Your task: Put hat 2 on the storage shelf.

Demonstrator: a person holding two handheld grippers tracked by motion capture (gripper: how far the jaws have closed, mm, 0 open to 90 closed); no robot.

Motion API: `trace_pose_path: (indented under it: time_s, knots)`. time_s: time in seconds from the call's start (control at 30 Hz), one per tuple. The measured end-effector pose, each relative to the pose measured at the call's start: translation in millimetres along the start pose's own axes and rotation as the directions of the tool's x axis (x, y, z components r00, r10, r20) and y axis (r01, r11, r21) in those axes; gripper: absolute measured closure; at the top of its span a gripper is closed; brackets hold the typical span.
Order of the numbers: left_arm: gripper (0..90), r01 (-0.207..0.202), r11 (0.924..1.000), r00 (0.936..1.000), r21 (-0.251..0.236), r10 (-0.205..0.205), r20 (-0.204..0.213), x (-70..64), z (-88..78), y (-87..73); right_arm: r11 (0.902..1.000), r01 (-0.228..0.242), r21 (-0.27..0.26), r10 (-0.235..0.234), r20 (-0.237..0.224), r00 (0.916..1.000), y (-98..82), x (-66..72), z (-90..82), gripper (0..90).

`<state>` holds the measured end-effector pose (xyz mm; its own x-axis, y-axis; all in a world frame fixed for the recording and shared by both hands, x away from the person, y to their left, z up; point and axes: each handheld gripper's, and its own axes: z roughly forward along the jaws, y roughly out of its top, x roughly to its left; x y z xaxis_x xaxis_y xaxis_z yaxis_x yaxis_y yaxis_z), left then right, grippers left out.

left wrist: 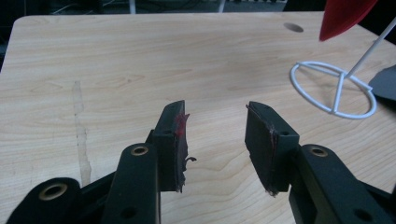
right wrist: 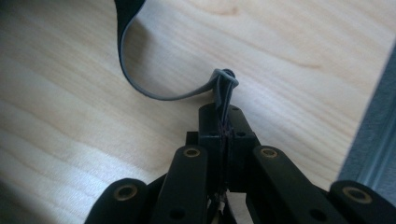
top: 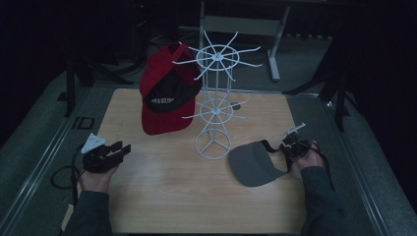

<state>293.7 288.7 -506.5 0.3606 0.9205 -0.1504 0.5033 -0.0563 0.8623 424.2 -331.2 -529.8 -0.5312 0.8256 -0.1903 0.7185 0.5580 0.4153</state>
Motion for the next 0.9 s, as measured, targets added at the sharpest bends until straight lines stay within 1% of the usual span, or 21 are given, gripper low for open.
trace_pose_path:
  time_s: [0.17, 0.2, 0.23, 0.33, 0.4, 0.47, 0.6, 0.63, 0.67, 0.83, 0.9]
  knots:
    - [59.1, 0.006, 0.9999, 0.9998, -0.010, -0.006, -0.018, -1.0, 2.0, -6.8, 0.9987, -0.002, -0.050, 0.005, 0.064, 0.9979, 2.2, 0.6, -7.7, 88.1]
    - [59.1, 0.004, 0.9999, 0.9997, -0.011, -0.004, -0.024, -1.7, 2.6, -8.8, 0.9976, -0.005, -0.069, 0.010, 0.075, 0.9971, 2.6, 0.4, -9.8, 88.1]
    - [59.1, 0.007, 0.9999, 0.9996, -0.012, -0.007, -0.026, -2.9, 3.5, -11.1, 0.9962, -0.013, -0.087, 0.020, 0.084, 0.9963, 3.0, 0.0, -12.1, 88.1]
    - [59.1, -0.001, 1.0000, 0.9994, -0.005, 0.000, -0.034, -6.1, 7.5, -18.4, 0.9905, -0.013, -0.137, 0.029, 0.110, 0.9935, 4.5, -0.5, -19.0, 88.2]
    - [59.1, 0.005, 1.0000, 0.9994, 0.005, -0.005, -0.033, -7.0, 10.2, -21.9, 0.9857, -0.015, -0.168, 0.036, 0.123, 0.9918, 5.7, -0.5, -23.9, 88.2]
    - [59.1, 0.004, 0.9999, 0.9994, 0.010, -0.003, -0.036, -7.7, 12.2, -23.3, 0.9789, -0.027, -0.202, 0.054, 0.130, 0.9901, 7.0, -0.5, -29.1, 88.2]
    - [59.1, 0.003, 1.0000, 0.9990, 0.010, -0.002, -0.044, -8.2, 14.6, -25.2, 0.9647, -0.035, -0.261, 0.073, 0.140, 0.9875, 10.5, -0.6, -39.0, 88.3]
    - [59.1, 0.003, 1.0000, 0.9990, 0.010, -0.002, -0.044, -8.2, 14.6, -25.2, 0.9647, -0.035, -0.261, 0.073, 0.140, 0.9875, 10.5, -0.6, -39.0, 88.3]
    - [59.1, 0.004, 0.9999, 0.9987, 0.012, -0.003, -0.050, -8.5, 15.5, -26.7, 0.9555, -0.035, -0.293, 0.082, 0.148, 0.9856, 13.3, -0.1, -45.1, 88.3]
    - [59.1, 0.013, 0.9999, 0.9983, 0.011, -0.012, -0.058, -7.2, 16.7, -29.6, 0.9356, -0.031, -0.352, 0.090, 0.152, 0.9843, 18.8, 1.6, -56.9, 88.3]
    - [59.1, 0.015, 0.9998, 0.9981, 0.014, -0.014, -0.059, -6.6, 17.4, -30.7, 0.9282, -0.033, -0.371, 0.093, 0.144, 0.9851, 21.1, 2.1, -61.7, 88.3]
